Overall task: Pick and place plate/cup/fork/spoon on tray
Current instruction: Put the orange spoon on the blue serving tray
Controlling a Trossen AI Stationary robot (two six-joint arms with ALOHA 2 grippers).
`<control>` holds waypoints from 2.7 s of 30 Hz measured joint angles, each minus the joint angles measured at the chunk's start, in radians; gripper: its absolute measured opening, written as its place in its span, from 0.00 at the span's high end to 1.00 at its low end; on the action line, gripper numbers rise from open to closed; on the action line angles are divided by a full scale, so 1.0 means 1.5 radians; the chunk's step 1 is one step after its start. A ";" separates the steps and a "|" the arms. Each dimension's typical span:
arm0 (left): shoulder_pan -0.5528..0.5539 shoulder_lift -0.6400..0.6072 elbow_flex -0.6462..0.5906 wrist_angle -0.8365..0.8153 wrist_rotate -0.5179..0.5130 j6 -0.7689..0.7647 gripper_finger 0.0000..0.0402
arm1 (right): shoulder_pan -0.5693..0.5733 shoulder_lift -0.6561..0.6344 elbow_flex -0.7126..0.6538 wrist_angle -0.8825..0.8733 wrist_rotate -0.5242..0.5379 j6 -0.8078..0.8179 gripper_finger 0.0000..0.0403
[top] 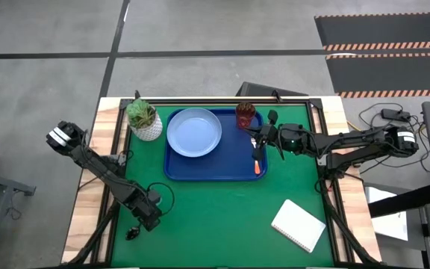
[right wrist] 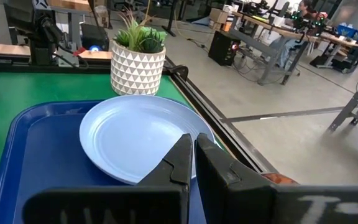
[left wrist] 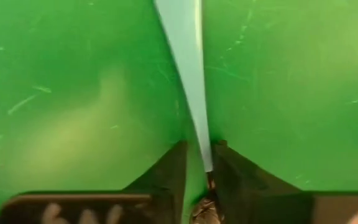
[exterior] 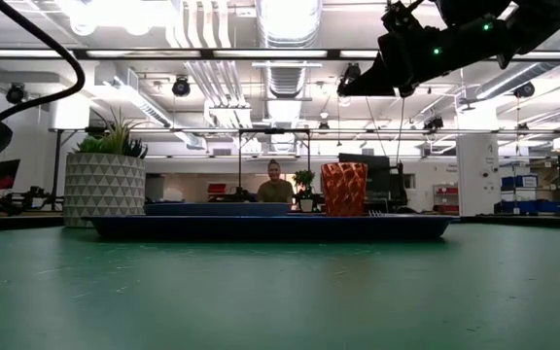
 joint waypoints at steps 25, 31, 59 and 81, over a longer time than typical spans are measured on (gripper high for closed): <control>0.061 -0.075 0.154 0.014 -0.261 0.368 1.00 | 0.001 0.000 0.000 -0.015 -0.011 0.034 0.98; 0.111 -0.104 0.166 0.138 -0.286 0.618 1.00 | 0.001 0.000 0.000 -0.014 -0.168 0.035 0.98; 0.312 -0.048 0.158 0.500 0.005 1.098 1.00 | 0.100 0.117 0.079 0.155 -0.409 0.038 0.63; 0.362 -0.046 0.146 0.500 0.014 1.099 1.00 | 0.099 0.339 0.360 0.029 -0.724 -0.037 0.58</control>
